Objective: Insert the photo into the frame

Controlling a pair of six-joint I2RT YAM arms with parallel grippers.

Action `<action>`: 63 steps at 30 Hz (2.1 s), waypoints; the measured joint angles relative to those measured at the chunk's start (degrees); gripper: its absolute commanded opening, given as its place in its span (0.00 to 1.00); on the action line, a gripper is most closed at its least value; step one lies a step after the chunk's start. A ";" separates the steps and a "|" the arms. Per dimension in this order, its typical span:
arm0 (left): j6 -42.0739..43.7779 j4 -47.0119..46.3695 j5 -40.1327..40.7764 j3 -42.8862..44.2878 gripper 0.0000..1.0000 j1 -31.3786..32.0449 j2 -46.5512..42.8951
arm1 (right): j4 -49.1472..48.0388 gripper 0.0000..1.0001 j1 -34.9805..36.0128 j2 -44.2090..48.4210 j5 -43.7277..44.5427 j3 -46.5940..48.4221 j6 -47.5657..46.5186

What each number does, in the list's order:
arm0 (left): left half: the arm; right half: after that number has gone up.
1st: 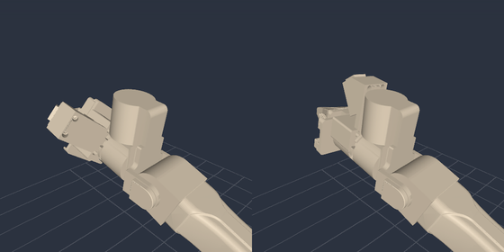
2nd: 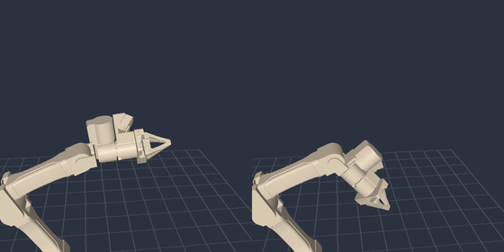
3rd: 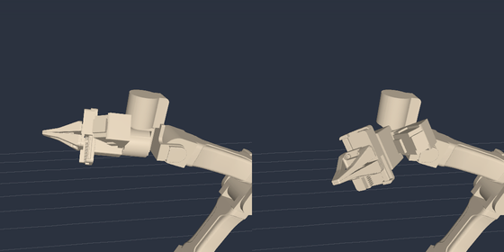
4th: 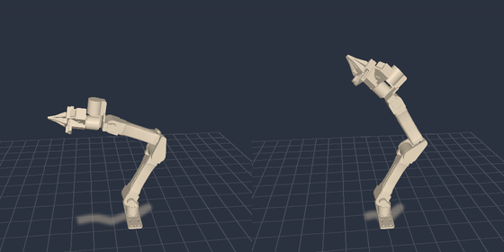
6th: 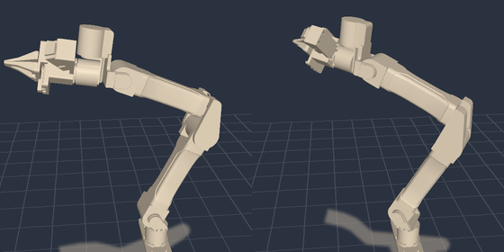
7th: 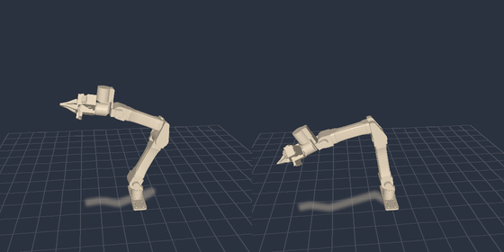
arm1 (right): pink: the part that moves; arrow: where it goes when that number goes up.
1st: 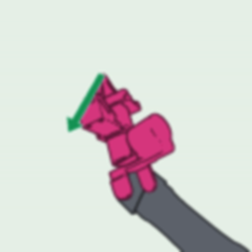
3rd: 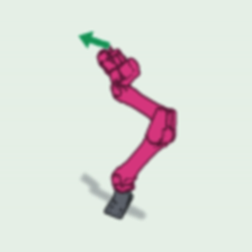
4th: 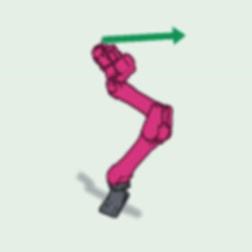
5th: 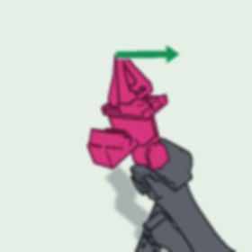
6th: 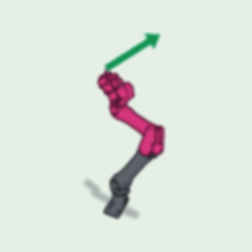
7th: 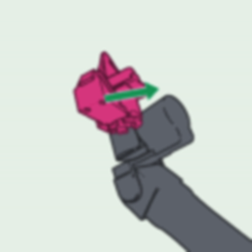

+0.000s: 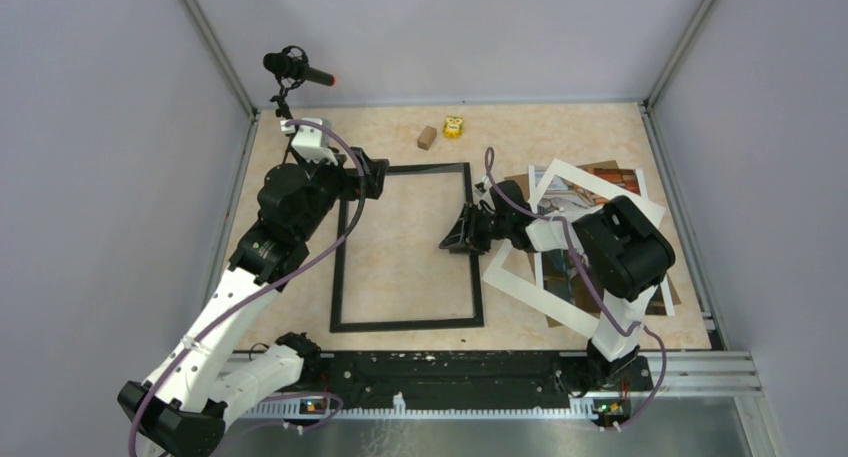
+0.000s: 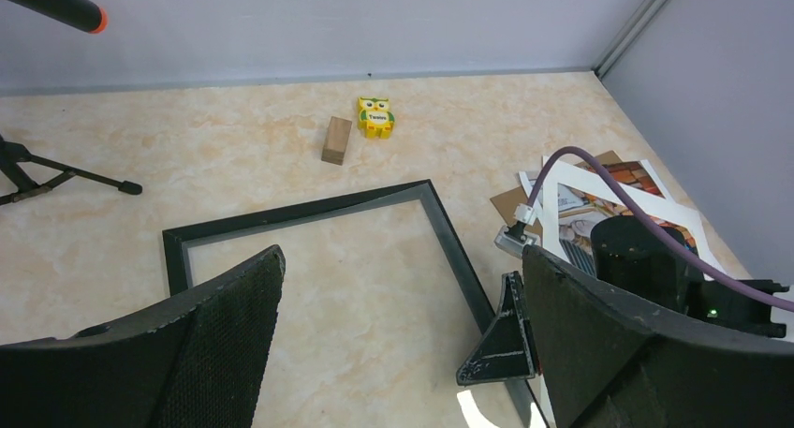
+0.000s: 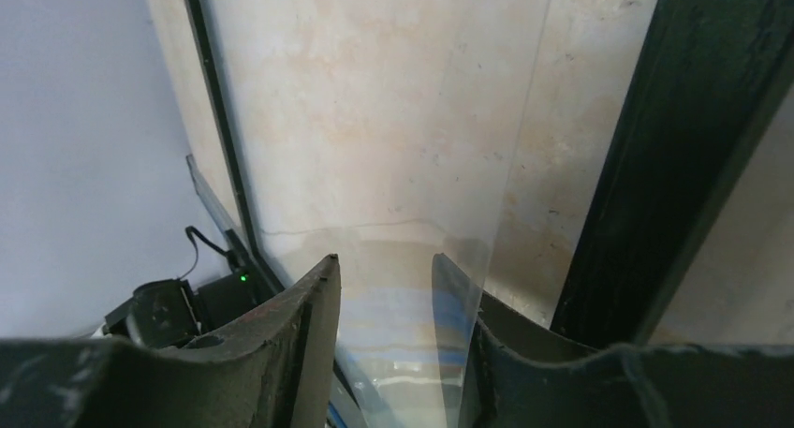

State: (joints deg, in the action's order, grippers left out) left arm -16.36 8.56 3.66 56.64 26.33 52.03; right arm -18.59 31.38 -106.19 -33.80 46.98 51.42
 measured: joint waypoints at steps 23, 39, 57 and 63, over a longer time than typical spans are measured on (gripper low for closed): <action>-0.04 0.00 -0.42 0.00 0.99 0.00 0.00 | 24.04 0.57 0.50 9.49 10.93 4.15 -11.52; -0.26 0.00 -1.33 0.00 0.99 0.00 0.00 | 29.03 0.57 1.62 12.41 14.73 4.13 -13.66; -0.48 -0.04 -4.31 0.00 0.99 0.00 1.40 | 39.01 0.83 4.28 30.10 26.29 0.44 -20.37; -0.70 -0.35 -7.32 0.00 0.99 0.02 4.74 | 43.63 0.85 0.92 36.09 32.46 -4.79 -20.81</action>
State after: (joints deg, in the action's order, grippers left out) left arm -17.06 8.21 -3.66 56.64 26.35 56.77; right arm 25.04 32.29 -70.11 -1.34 42.19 30.61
